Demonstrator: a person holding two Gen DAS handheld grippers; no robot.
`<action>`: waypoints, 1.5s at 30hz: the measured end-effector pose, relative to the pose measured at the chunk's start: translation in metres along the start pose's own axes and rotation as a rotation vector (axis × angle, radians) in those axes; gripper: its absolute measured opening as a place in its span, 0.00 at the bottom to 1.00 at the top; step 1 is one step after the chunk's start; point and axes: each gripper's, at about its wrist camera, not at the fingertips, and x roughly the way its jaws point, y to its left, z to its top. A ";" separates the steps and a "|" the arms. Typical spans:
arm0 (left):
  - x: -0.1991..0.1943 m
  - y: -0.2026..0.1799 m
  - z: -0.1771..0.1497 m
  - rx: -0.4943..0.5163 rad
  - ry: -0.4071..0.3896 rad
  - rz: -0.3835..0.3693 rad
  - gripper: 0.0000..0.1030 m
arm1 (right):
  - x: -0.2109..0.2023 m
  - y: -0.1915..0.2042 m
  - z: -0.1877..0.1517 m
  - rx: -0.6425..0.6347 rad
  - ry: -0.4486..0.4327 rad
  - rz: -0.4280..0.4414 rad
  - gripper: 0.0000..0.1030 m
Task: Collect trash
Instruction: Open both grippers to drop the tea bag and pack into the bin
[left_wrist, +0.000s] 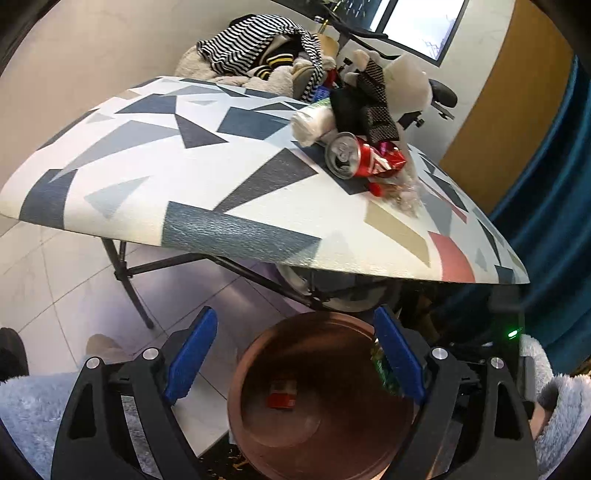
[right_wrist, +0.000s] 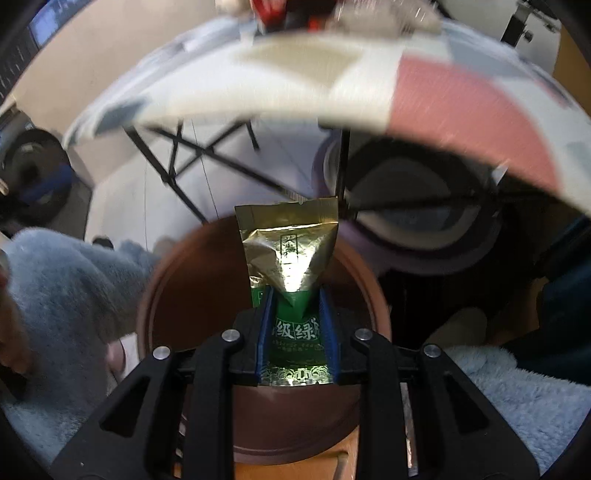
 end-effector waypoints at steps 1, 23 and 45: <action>-0.001 0.000 0.001 0.001 -0.004 0.007 0.82 | 0.008 0.001 0.000 -0.003 0.030 -0.007 0.26; -0.001 0.006 0.000 -0.001 -0.036 0.057 0.86 | 0.033 0.004 -0.005 -0.020 0.138 -0.073 0.93; 0.000 0.004 0.004 0.006 -0.055 0.082 0.88 | -0.061 -0.002 0.011 0.023 -0.227 -0.117 0.94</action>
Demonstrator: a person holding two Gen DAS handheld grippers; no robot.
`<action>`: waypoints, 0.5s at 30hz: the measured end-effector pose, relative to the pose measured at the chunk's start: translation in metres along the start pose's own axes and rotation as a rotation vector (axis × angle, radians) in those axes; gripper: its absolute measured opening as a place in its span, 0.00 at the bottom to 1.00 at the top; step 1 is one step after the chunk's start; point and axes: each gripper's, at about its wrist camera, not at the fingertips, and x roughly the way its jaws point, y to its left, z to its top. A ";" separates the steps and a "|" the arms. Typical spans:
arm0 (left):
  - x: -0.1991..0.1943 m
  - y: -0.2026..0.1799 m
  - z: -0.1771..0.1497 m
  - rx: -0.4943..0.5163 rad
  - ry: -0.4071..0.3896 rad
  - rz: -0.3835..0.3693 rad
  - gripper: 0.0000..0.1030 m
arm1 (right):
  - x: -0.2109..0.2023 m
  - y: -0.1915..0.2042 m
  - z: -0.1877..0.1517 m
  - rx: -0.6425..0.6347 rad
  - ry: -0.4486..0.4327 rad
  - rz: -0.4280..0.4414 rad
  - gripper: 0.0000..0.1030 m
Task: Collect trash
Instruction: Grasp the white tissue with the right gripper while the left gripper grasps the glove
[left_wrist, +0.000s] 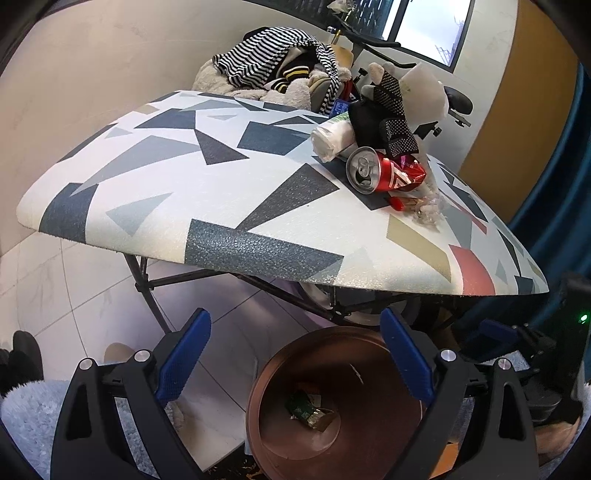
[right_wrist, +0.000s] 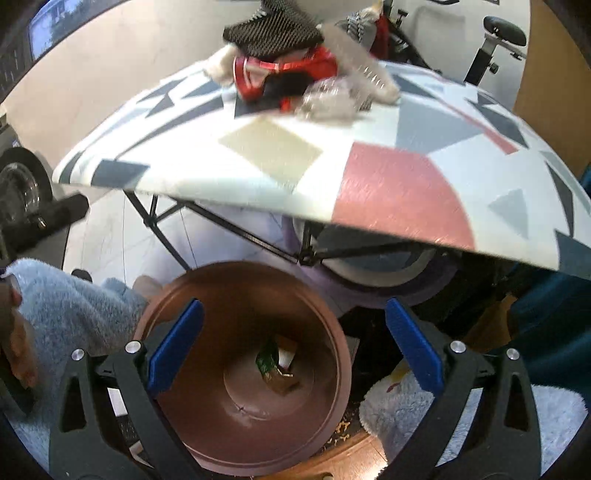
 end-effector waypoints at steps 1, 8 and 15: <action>-0.001 -0.001 0.001 0.004 -0.005 0.002 0.88 | -0.006 0.000 0.003 -0.005 -0.024 -0.015 0.94; -0.019 -0.011 0.019 0.056 -0.080 0.010 0.88 | -0.044 -0.011 0.028 -0.017 -0.154 -0.071 0.94; -0.029 -0.021 0.060 0.078 -0.136 -0.026 0.88 | -0.056 -0.033 0.067 0.049 -0.167 -0.056 0.94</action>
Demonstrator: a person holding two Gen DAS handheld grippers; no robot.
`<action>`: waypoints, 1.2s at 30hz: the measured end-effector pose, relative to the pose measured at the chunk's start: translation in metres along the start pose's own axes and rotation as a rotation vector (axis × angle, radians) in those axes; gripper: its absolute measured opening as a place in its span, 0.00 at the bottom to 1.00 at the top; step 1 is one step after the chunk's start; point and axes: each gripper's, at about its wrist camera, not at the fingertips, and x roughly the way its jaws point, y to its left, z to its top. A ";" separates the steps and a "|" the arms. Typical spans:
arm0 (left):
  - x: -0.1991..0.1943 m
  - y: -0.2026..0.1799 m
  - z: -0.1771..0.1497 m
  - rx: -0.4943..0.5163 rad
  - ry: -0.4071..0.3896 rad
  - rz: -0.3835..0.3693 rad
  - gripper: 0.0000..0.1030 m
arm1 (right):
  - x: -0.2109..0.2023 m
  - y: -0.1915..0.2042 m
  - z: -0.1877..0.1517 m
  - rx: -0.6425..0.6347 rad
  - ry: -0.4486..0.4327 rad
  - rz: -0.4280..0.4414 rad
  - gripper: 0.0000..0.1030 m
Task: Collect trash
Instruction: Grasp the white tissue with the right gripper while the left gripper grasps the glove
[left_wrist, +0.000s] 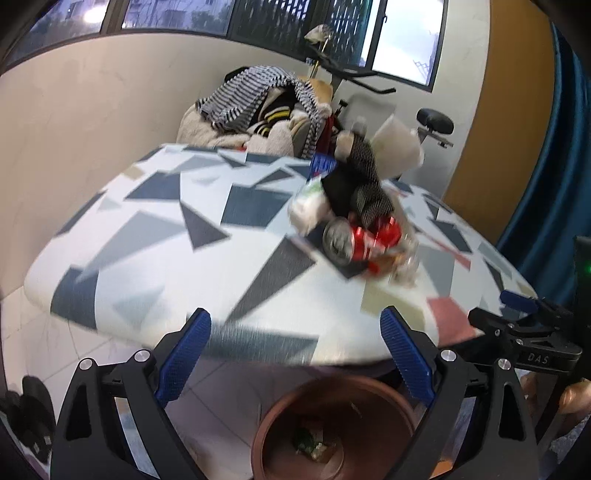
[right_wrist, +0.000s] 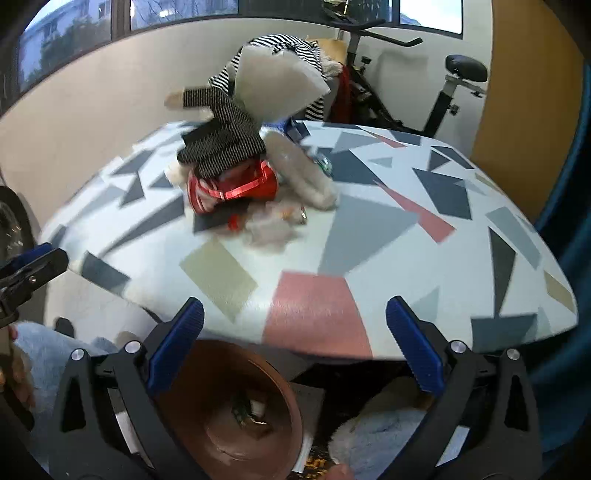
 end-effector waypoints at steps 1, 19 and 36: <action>0.000 -0.001 0.006 0.002 -0.006 -0.007 0.88 | -0.001 -0.004 0.003 0.006 -0.004 0.015 0.94; 0.096 -0.023 0.138 -0.079 -0.020 -0.165 0.54 | 0.008 -0.044 0.087 0.060 -0.131 -0.050 0.94; 0.076 -0.027 0.175 -0.008 -0.113 -0.264 0.02 | 0.048 -0.040 0.136 0.073 -0.149 0.122 0.94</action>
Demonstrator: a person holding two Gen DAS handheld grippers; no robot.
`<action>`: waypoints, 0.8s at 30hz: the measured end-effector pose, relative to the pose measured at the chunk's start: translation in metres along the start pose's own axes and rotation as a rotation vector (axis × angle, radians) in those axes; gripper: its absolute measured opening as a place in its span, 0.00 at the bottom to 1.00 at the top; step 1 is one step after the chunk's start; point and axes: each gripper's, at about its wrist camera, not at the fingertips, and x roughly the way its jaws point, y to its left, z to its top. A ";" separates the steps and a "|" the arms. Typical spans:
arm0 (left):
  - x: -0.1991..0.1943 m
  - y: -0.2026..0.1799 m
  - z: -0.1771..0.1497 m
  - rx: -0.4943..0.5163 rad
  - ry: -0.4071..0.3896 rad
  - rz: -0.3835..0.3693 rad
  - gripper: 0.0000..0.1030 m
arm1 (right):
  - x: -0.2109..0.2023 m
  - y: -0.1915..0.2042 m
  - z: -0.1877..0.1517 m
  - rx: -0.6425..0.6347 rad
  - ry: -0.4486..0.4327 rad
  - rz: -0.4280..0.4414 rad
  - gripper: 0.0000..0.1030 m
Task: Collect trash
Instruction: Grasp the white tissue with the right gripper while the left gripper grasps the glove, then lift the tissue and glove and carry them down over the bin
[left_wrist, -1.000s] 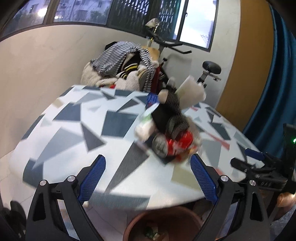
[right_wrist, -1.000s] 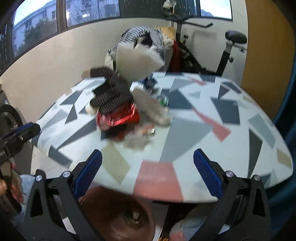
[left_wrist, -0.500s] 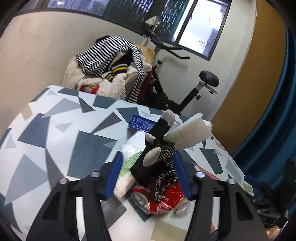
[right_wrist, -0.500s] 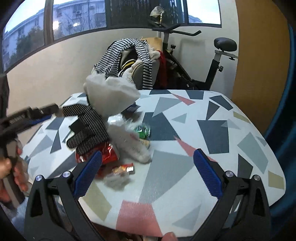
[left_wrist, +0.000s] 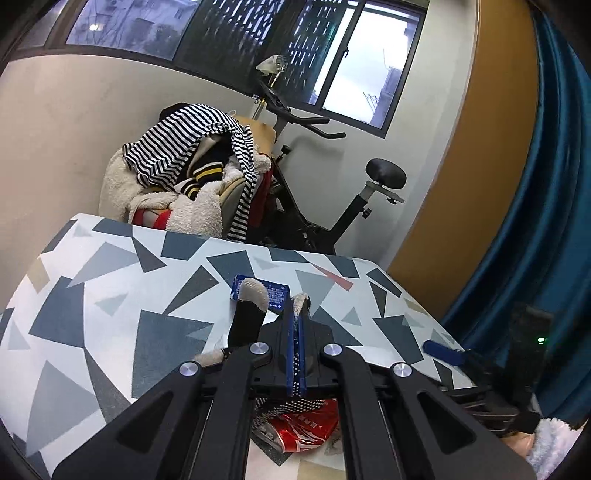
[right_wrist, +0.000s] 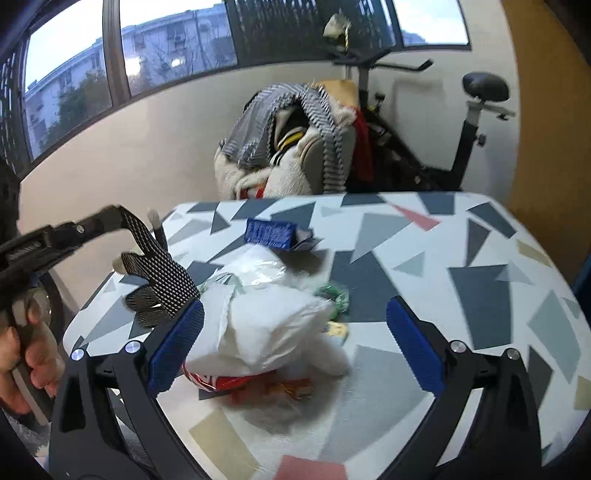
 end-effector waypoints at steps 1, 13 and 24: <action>-0.004 0.002 0.001 -0.006 -0.006 -0.003 0.02 | 0.002 0.002 0.001 0.006 0.004 0.010 0.94; -0.059 0.012 0.005 -0.021 -0.075 0.018 0.02 | 0.019 -0.020 -0.026 0.281 0.003 0.118 0.86; -0.089 0.006 0.009 0.016 -0.076 0.030 0.02 | 0.012 -0.008 -0.004 0.339 -0.044 0.183 0.24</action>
